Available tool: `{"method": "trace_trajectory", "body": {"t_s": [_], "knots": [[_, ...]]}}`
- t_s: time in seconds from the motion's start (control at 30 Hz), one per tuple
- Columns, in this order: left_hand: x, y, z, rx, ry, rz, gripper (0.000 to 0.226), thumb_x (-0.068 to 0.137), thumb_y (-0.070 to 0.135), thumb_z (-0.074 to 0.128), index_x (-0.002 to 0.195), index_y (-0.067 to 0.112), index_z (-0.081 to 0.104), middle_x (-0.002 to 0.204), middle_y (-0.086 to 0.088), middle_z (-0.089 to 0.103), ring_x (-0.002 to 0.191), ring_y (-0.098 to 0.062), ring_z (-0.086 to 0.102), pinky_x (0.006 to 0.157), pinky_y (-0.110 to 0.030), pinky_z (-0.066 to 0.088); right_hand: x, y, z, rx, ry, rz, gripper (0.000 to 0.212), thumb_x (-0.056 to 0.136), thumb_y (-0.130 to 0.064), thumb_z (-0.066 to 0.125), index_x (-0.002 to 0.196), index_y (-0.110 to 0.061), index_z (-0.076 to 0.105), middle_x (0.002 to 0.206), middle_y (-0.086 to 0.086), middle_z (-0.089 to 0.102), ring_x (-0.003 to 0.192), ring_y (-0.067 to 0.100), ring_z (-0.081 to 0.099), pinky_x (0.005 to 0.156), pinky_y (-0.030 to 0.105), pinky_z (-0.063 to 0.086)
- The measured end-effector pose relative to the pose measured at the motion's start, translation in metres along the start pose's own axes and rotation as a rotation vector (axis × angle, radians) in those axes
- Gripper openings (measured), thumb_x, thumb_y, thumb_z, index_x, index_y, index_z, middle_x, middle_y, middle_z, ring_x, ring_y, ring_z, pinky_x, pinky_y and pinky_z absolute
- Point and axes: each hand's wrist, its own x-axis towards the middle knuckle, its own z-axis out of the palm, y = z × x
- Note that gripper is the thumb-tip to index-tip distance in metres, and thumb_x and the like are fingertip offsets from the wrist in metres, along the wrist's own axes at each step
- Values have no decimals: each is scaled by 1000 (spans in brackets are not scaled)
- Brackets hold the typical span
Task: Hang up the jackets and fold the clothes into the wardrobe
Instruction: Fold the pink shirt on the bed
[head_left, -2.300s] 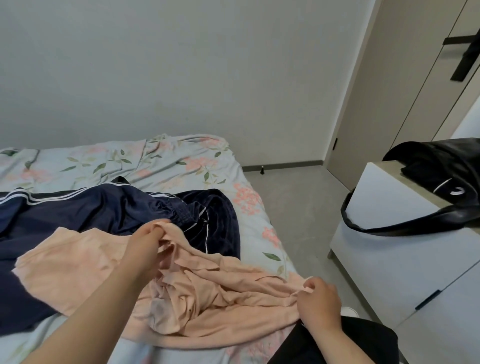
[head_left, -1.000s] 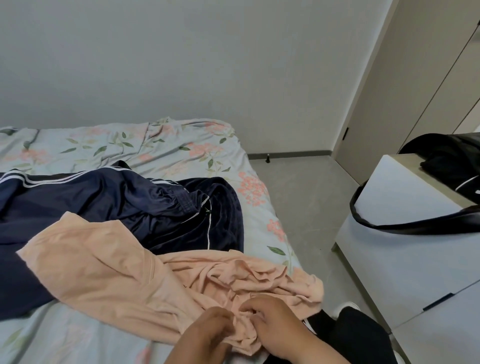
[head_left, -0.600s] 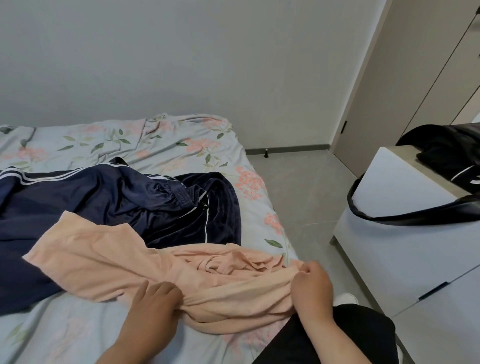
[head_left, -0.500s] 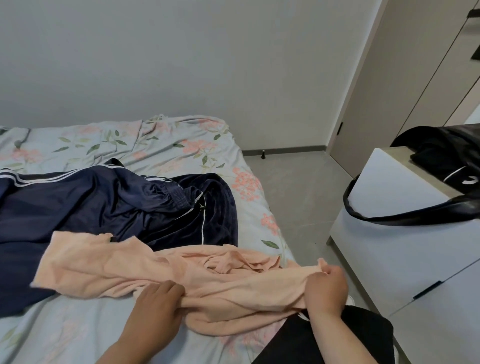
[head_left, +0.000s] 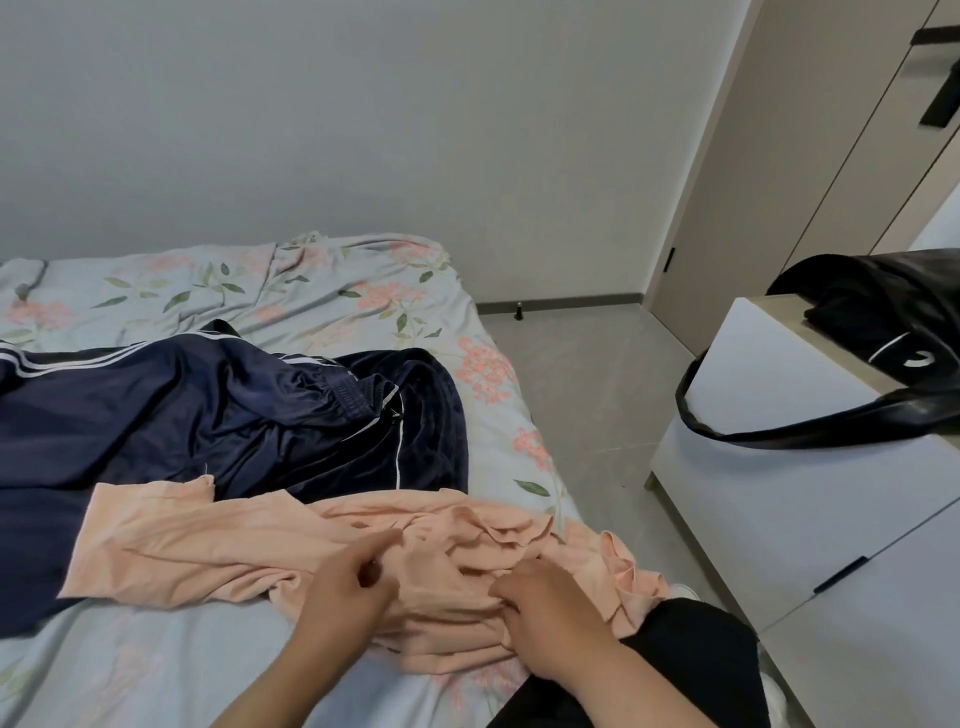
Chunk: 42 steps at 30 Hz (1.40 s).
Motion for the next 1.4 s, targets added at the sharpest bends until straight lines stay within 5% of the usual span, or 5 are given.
{"method": "trace_trajectory", "body": {"t_s": [0.27,0.4,0.57,0.87,1.4], "knots": [[20,39,-10,-404,-78,-61,39,82,-15,61,109,12,70,79,-6,61,73,-16,58,72,-24,47,-9,-9,-13,23,44,42,14,76,-29,49,67,-24,39,84,-11,38,86,16,37,71,23,26],[16,54,15,-553,-285,-145,39,85,-19,53,114,4,65,74,-5,65,67,-15,63,64,-24,53,-11,-23,-18,458,58,137,38,67,-59,62,100,-39,60,98,-26,58,96,-6,54,83,14,43],[11,62,48,-497,-443,-158,38,90,-17,50,117,6,64,99,-9,75,87,-21,71,74,-28,55,-9,-24,-18,722,116,260,24,90,-24,53,99,-40,70,99,-25,70,94,-4,64,76,10,48],[30,-5,3,749,-246,268,63,62,66,61,119,37,59,107,25,52,101,-3,50,93,-27,42,0,0,-31,1561,221,487,46,83,14,40,91,-8,79,100,17,75,91,27,73,70,31,58],[43,-13,-25,674,-416,139,33,63,53,63,76,23,65,84,8,62,80,-3,59,70,-22,48,-6,6,-39,1600,236,511,21,74,-18,77,90,-5,77,103,25,72,95,38,71,80,42,57]]}}
